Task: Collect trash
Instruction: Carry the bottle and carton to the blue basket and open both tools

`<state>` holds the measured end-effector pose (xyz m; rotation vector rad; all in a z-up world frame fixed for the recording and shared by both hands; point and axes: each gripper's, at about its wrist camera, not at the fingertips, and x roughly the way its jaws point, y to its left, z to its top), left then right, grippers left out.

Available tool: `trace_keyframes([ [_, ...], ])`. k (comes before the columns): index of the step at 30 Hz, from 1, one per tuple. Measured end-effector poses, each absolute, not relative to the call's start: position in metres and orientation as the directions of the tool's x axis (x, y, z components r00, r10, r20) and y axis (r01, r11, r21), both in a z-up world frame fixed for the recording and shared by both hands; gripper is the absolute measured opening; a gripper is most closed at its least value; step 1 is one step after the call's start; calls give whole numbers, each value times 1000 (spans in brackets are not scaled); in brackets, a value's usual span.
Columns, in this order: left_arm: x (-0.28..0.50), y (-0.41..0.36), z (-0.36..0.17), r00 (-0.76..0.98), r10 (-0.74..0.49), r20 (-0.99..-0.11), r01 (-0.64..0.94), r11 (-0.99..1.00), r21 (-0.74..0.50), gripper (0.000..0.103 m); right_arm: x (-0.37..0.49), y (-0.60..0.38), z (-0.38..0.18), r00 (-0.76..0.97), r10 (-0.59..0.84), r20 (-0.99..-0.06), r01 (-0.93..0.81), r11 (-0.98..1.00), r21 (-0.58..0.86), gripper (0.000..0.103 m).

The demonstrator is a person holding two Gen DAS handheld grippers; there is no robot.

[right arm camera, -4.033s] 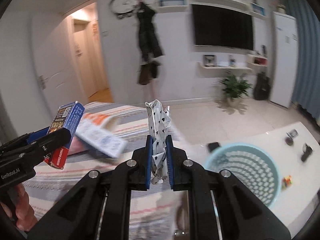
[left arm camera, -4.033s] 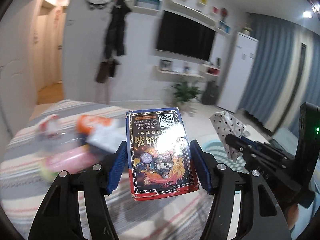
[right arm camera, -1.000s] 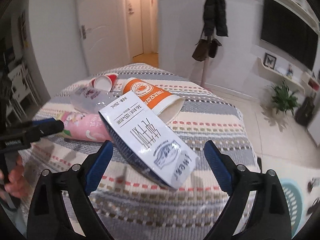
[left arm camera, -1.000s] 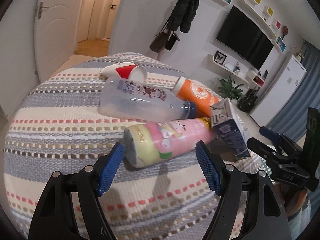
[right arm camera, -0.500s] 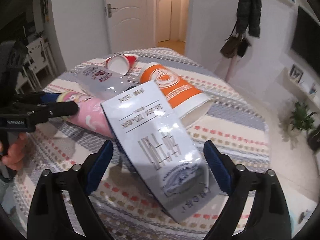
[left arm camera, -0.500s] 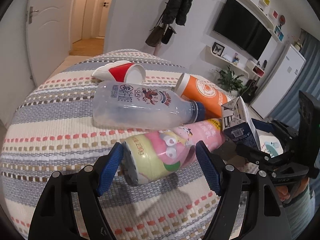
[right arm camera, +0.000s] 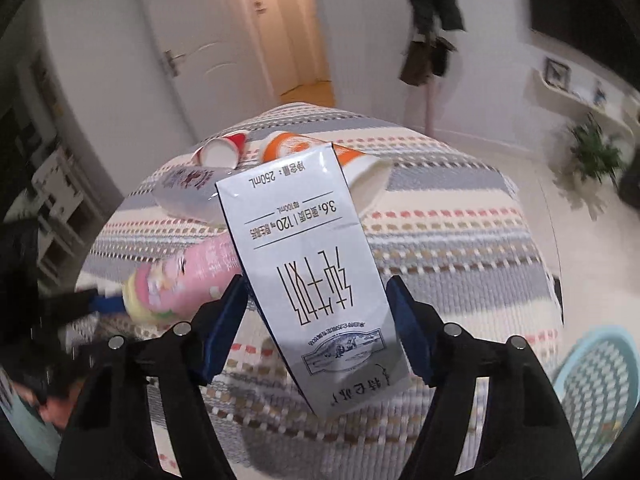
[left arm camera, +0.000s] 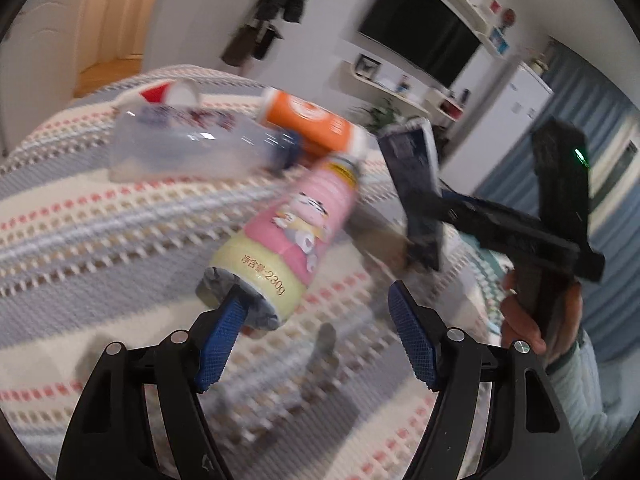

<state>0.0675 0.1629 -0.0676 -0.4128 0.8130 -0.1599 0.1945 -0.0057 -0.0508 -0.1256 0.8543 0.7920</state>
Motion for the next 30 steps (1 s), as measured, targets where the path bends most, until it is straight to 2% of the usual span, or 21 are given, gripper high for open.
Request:
trace_keyframes([
  [5,48,134,-68,659,-366,-657,77,902,-424,70,191,-24,-47,409,519,-750,-569,788,235,63],
  [9,36,124,-57,673,-381,-634,134,906,-402,70,184,-42,-38,407,541,-736,-549,789,276,56],
  [14,51,139,-36,741,-259,-619,58,944,-326,77,173,-59,-36,401,524,-752,-528,802,278,54],
  [19,112,144,-45,678,-170,-715,-8,971,-238,79,173,-60,-58,381,479,-791,-502,826,258,54],
  [26,157,125,-69,574,-87,-814,-61,987,-148,67,174,-52,-77,373,453,-810,-503,832,233,54],
  [28,164,122,-74,552,-50,-833,-89,989,-118,59,174,-50,-79,361,463,-810,-508,826,246,54],
  [30,165,121,-76,548,-62,-834,-93,987,-134,52,173,-48,-78,370,457,-809,-511,827,234,54],
])
